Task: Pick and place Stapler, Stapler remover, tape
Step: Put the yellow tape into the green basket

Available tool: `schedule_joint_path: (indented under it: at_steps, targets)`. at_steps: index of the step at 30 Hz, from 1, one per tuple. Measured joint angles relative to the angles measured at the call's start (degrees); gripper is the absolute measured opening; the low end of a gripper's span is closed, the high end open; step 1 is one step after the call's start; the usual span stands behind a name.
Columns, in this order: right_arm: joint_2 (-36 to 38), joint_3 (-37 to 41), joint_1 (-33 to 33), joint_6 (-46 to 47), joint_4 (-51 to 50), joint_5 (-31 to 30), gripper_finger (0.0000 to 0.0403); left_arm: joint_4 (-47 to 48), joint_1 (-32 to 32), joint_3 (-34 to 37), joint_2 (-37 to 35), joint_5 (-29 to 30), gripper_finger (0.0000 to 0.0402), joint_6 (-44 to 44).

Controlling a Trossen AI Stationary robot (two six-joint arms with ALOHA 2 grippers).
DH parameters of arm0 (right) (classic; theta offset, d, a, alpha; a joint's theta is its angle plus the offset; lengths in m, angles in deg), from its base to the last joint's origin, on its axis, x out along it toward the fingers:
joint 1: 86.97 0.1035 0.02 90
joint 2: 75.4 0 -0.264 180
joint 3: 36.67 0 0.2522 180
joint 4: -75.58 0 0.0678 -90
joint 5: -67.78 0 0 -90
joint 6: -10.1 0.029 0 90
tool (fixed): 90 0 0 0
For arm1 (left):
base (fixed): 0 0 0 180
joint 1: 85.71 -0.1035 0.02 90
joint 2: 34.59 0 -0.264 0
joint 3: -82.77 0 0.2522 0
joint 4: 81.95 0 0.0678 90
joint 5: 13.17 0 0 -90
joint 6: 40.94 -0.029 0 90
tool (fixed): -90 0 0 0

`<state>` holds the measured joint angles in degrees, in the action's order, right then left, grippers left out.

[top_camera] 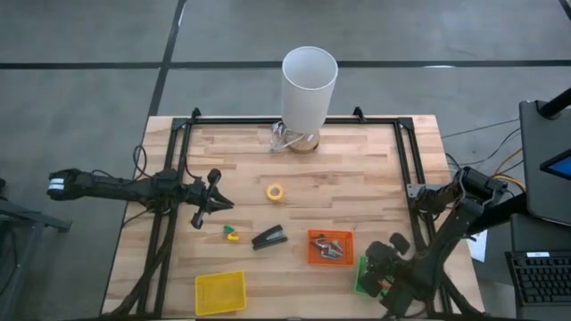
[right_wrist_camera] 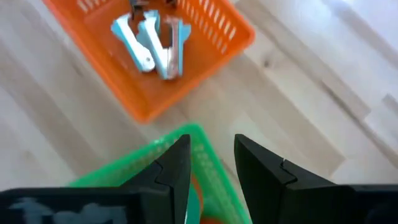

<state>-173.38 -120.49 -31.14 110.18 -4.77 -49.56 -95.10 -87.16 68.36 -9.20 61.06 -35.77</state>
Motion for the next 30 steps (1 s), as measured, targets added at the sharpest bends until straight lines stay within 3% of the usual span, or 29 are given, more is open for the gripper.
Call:
schedule_joint_path:
  at_steps: [9, 17, 25, 30]
  targets:
    - [0.0, 0.0, -8.1, -10.0, 0.7, -3.2, 0.0117, 0.0, 0.0, 0.0, 0.0, 0.0, 0.0039, 0.0]
    - [0.1, 0.0, -20.2, -19.2, 5.9, -5.8, 0.0114, 0.0, 0.0, 0.0, 0.0, 0.0, 0.0039, 0.0]
    - [0.1, 0.0, -32.9, -34.3, 18.0, 4.0, 0.0116, 0.0, 0.0, 0.0, 0.0, 0.0, 0.0039, 0.0]
    - [0.1, 0.0, -38.5, -40.7, 19.5, 5.2, 0.0128, 0.0, 0.0, 0.0, 0.0, 0.0, 0.0039, 0.0]
